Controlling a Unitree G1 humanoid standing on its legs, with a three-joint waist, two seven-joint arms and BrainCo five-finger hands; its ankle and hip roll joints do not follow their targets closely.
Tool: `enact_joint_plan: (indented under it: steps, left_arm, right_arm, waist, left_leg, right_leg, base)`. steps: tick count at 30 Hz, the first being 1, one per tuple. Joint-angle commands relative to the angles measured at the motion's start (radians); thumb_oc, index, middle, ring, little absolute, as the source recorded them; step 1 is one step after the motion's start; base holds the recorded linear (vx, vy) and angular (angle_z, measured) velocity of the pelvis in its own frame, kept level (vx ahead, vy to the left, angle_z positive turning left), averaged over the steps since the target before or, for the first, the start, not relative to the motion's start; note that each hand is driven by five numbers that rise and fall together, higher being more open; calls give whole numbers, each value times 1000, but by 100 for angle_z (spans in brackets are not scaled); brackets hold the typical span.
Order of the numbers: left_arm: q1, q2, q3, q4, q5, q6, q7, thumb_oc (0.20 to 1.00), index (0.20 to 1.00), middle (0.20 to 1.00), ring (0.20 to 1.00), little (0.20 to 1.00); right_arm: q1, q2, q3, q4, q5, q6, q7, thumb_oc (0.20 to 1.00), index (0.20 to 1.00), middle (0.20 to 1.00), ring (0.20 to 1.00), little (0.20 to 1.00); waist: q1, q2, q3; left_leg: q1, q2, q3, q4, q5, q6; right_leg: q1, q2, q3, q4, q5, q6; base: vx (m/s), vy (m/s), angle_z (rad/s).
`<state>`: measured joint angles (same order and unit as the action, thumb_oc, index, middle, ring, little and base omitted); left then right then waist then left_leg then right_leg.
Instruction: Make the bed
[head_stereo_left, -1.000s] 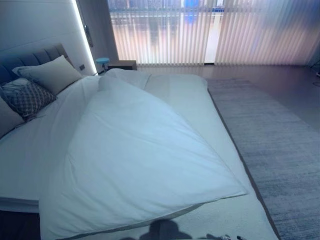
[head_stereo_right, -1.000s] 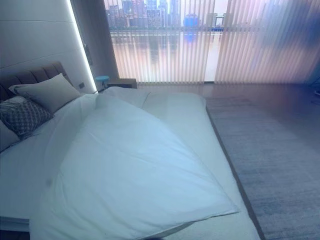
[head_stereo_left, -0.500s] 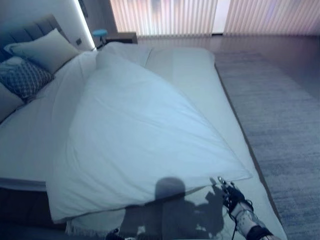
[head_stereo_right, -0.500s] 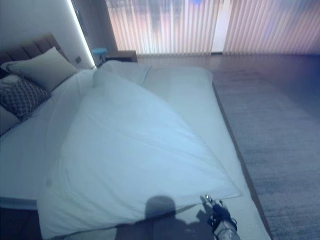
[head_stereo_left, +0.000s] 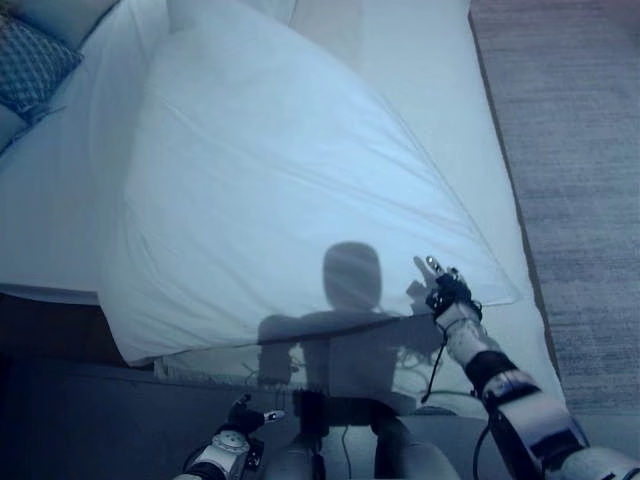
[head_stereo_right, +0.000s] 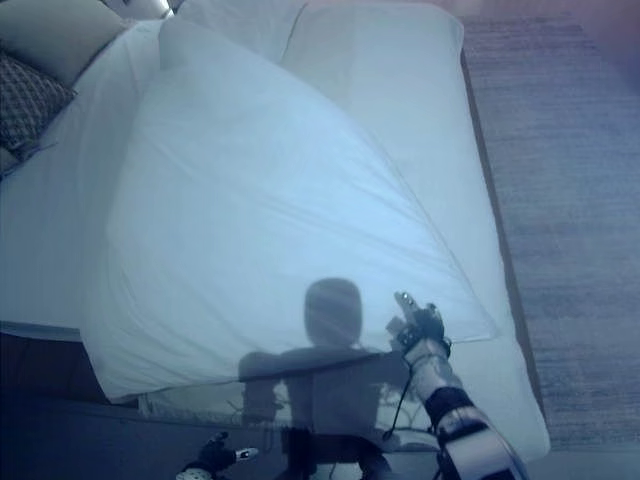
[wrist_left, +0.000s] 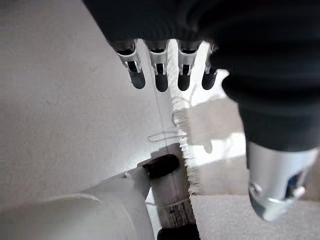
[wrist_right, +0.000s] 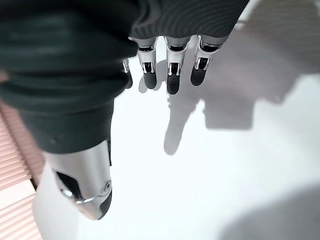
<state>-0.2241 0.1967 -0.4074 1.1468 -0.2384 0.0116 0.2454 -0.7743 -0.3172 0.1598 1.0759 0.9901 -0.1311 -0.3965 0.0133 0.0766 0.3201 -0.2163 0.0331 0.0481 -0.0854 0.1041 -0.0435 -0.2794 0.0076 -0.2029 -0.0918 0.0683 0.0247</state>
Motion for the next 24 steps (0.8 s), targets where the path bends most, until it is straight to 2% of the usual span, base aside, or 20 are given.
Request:
enact_joint_plan:
  steps: [1,5,10,14,18,24]
  left_arm:
    - [-44,12,-52,7,-39,-14,24,1000,1000,1000,1000,1000]
    - [-69,12,-89,-22,-42,-21,43,1000,1000,1000,1000,1000]
    - [-78,10,-115,-81,-57,-33,66,1000,1000,1000,1000,1000]
    - [-80,11,-124,-109,-73,-39,79,1000,1000,1000,1000,1000]
    - [-88,4,-131,-131,-94,-45,87,1000,1000,1000,1000,1000]
    - [-113,2,-138,-169,-116,-56,88,1000,1000,1000,1000,1000]
  right_arm:
    - [-165,-63,17,120,-101,28,-38,1000,1000,1000,1000,1000]
    - [-327,-139,30,284,-186,92,-64,1000,1000,1000,1000,1000]
    - [-434,-213,35,355,-229,114,-99,1000,1000,1000,1000,1000]
    - [-487,-251,34,369,-224,117,-117,1000,1000,1000,1000,1000]
    - [-537,-294,77,384,-285,135,-121,1000,1000,1000,1000,1000]
    - [-577,-328,164,388,-393,166,-69,1000,1000,1000,1000,1000]
  waist:
    - [22,-64,24]
    - [42,-54,71]
    - [57,-43,119]
    - [62,-38,147]
    - [69,-30,168]
    - [70,-23,185]
  left_leg:
    - [-49,-73,-27,-2,-3,-18]
    - [-109,-74,-43,-2,13,-26]
    - [-190,-79,-69,-2,35,-34]
    - [-245,-84,-83,-2,46,-38]
    - [-294,-91,-94,-2,58,-42]
    - [-326,-100,-109,-2,66,-42]
  right_leg:
    - [17,-24,29,29,22,67]
    - [-30,-22,11,22,37,68]
    - [-98,-22,-15,17,57,73]
    - [-143,-25,-32,17,68,77]
    - [-183,-30,-45,20,72,78]
    - [-213,-39,-50,32,68,76]
  base:
    - [-47,-22,10]
    - [-60,-29,18]
    - [-40,-26,23]
    - [-14,-14,21]
    - [8,-4,12]
    - [19,9,6]
